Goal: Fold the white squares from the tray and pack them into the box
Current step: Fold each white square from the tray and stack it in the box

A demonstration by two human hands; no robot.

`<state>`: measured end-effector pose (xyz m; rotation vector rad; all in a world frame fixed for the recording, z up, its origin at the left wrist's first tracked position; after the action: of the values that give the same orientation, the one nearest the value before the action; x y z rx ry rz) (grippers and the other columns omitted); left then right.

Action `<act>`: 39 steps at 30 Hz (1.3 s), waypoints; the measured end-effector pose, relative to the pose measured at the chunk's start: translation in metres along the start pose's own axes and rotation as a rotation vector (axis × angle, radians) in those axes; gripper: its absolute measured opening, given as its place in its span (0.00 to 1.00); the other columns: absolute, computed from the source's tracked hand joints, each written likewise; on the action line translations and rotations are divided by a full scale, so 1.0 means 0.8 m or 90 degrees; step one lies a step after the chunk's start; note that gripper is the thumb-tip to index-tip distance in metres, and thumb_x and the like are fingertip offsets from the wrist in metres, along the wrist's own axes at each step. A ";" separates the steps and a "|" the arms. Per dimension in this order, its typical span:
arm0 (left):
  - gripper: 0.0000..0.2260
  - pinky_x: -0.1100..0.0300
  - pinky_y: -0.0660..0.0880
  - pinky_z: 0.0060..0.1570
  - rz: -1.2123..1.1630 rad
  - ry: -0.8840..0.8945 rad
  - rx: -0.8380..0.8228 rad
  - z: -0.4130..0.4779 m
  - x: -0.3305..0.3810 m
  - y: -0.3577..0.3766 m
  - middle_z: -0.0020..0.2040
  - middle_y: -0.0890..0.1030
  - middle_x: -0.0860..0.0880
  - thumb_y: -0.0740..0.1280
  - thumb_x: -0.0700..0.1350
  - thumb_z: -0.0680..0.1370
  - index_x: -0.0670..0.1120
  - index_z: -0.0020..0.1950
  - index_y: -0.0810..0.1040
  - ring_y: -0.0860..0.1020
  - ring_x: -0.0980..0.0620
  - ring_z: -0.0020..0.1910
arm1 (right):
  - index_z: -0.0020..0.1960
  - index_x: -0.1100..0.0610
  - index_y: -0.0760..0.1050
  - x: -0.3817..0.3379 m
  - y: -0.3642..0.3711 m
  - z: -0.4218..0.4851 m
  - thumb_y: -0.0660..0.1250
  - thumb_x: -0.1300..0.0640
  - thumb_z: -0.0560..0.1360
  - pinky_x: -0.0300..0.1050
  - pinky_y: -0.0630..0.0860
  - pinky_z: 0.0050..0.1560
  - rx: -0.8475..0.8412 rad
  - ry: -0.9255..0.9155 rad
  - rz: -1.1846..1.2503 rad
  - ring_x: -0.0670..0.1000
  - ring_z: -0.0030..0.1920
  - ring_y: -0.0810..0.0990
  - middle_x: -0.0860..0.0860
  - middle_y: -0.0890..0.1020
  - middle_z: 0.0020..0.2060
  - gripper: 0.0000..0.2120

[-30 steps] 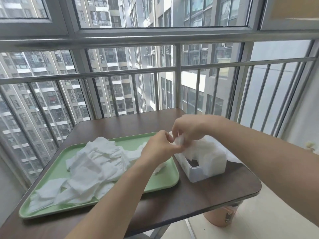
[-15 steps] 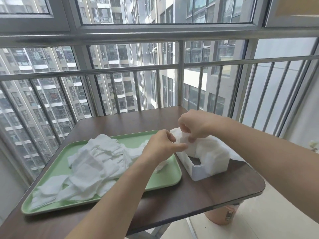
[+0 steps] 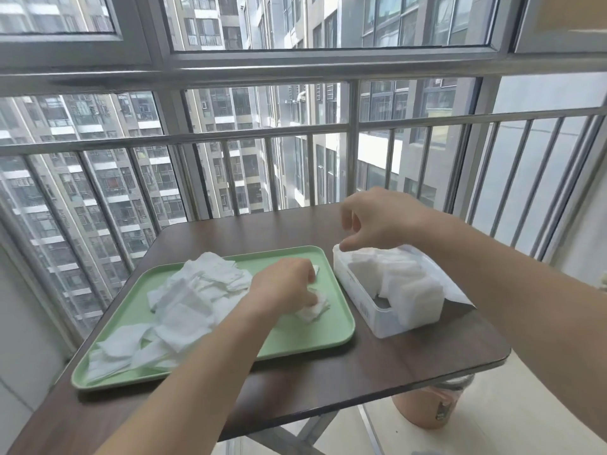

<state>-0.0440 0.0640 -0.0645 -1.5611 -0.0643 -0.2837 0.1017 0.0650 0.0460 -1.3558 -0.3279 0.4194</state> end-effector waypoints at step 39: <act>0.15 0.53 0.79 0.55 -0.231 -0.122 0.115 -0.109 -0.225 -0.087 0.55 0.80 0.60 0.75 0.47 0.75 0.58 0.59 0.78 0.79 0.58 0.51 | 0.54 0.62 0.79 -0.159 0.123 0.099 0.72 0.60 0.75 0.52 0.82 0.46 0.016 0.053 0.813 0.52 0.43 0.82 0.58 0.82 0.46 0.09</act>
<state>-0.2454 0.0038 -0.0373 -1.3878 -0.5131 -0.4002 -0.0569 0.0891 -0.0343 -1.4168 0.6787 1.3953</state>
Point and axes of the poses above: each hand's wrist, its own z-axis towards the middle knuckle, its own y-axis out of the palm, x = y × z, the point moved 7 cm from there along z, towards the middle knuckle
